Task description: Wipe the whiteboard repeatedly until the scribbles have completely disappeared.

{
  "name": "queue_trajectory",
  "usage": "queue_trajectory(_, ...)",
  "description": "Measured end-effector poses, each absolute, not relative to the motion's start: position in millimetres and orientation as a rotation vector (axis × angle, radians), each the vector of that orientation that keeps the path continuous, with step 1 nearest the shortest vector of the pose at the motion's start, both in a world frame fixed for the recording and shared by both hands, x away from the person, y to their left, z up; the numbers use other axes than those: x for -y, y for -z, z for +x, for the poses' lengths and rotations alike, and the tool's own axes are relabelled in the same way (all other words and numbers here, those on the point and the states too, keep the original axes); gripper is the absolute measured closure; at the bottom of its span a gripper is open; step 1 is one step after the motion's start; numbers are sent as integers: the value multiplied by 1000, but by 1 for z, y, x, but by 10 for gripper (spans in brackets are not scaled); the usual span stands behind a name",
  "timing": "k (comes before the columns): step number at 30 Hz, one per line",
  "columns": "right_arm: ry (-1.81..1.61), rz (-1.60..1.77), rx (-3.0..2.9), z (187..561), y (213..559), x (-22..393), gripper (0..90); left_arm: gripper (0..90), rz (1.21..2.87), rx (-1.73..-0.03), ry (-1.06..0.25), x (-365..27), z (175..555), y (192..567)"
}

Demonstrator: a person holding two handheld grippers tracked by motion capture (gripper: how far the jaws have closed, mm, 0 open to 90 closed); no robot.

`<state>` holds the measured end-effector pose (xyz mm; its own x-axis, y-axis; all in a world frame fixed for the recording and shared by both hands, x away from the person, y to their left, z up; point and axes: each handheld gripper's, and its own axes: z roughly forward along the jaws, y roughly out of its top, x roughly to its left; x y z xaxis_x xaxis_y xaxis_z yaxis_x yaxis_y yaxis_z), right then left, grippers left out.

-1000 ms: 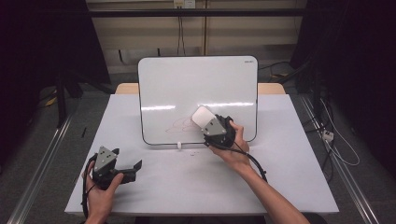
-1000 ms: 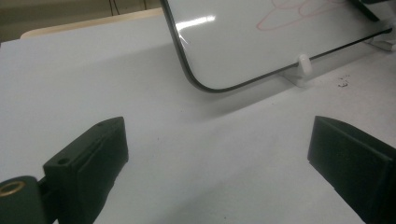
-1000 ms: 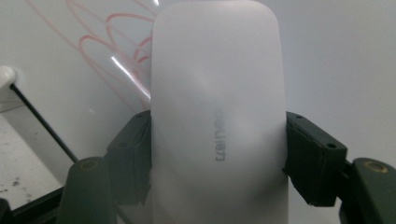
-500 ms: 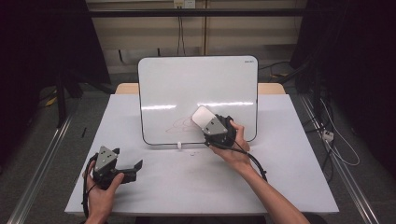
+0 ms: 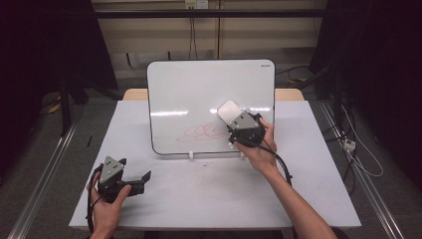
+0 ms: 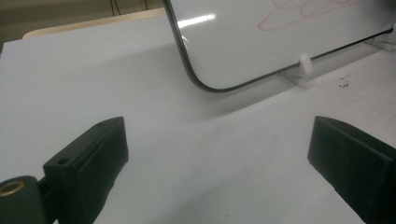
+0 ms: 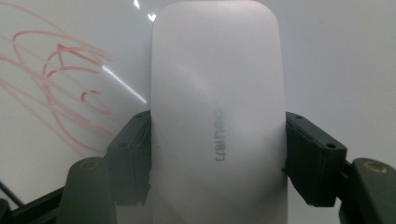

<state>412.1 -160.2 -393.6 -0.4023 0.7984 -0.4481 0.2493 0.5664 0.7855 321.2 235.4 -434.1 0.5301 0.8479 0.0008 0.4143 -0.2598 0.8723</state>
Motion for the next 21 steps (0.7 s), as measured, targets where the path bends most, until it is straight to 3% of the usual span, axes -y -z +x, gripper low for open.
queue_trajectory(6,-823,902,-1890,422,383,173,315,49,1868,-1039,-610,-236,321,434)
queue_trajectory(21,-782,887,-1873,415,390,157,315,49,1873,-1041,-608,-235,321,434)
